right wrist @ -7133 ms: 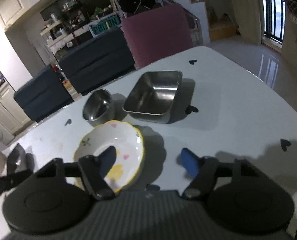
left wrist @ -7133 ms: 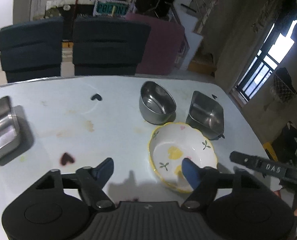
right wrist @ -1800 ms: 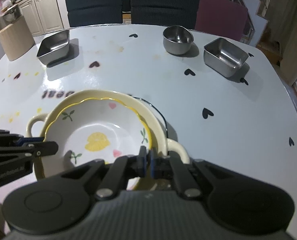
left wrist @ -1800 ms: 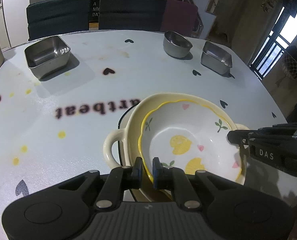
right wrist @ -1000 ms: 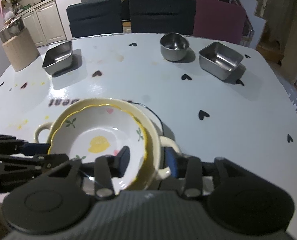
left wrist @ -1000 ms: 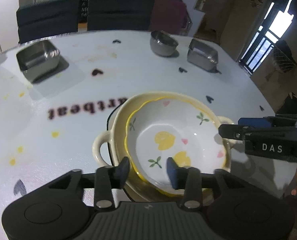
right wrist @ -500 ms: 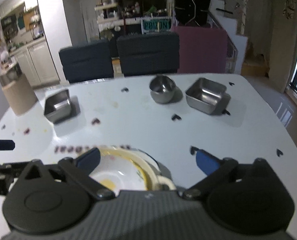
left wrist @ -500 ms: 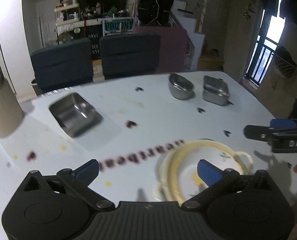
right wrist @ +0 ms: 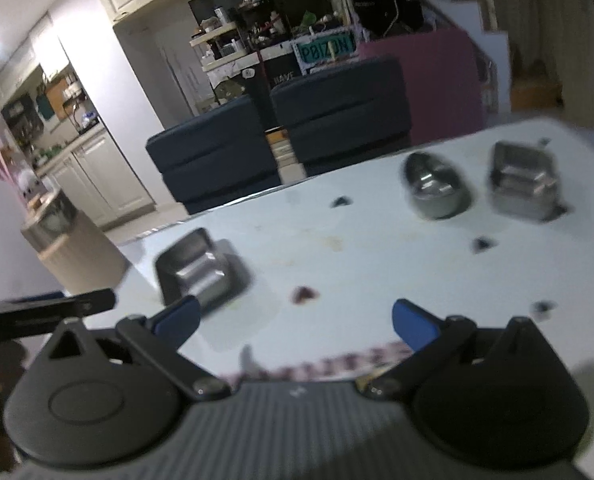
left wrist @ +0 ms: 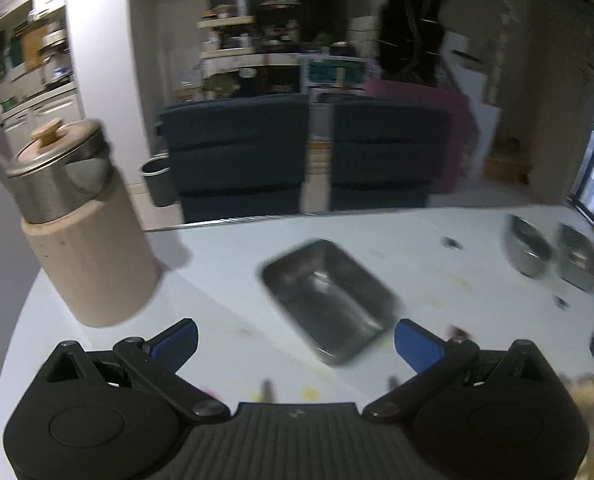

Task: Organize plates and bowls
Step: 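Move both tools to the rectangular steel tray rim and close them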

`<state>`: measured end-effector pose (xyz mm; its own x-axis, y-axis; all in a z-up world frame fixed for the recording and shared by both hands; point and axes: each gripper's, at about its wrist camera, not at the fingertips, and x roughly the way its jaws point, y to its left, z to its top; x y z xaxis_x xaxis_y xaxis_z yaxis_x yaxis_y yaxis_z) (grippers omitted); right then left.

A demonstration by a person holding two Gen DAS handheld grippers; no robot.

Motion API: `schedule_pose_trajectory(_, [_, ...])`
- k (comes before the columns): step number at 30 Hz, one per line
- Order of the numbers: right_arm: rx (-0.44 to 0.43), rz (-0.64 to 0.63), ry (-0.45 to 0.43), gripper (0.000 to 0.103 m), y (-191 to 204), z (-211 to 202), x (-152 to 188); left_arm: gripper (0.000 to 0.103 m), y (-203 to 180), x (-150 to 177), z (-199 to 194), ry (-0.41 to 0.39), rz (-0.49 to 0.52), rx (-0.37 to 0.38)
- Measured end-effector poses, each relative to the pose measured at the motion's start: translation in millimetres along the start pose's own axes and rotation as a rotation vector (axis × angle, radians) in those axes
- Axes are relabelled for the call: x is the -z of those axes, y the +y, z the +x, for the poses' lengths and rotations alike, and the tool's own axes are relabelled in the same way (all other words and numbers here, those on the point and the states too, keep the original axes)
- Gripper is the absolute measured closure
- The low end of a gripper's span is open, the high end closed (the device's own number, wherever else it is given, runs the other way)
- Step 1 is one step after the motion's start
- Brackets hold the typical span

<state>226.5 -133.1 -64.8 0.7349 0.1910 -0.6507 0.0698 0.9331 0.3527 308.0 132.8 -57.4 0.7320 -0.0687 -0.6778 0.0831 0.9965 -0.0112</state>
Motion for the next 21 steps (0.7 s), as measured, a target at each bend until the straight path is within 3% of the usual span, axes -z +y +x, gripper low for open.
schedule_pose_trajectory(5, [-0.048, 0.128, 0.063, 0.0, 35, 66, 4, 0.0, 38, -10, 44, -0.033, -0.068, -0.02])
schedule_pose_trajectory(14, [-0.019, 0.314, 0.15, 0.002, 75, 178, 19, 0.0, 71, 1, 94, -0.049, -0.152, 0.006])
schedule_pose_trajectory(15, [-0.014, 0.32, 0.157, 0.006, 77, 185, 19, 0.0, 72, 3, 96, -0.055, -0.157, 0.002])
schedule_pose_trajectory(17, [-0.037, 0.338, 0.179, 0.036, 83, 198, 20, 0.0, 75, 9, 99, -0.069, -0.174, 0.008])
schedule_pose_trajectory(21, [-0.037, 0.323, 0.222, 0.047, 86, 209, 23, 0.0, 80, 13, 104, -0.077, -0.214, 0.044])
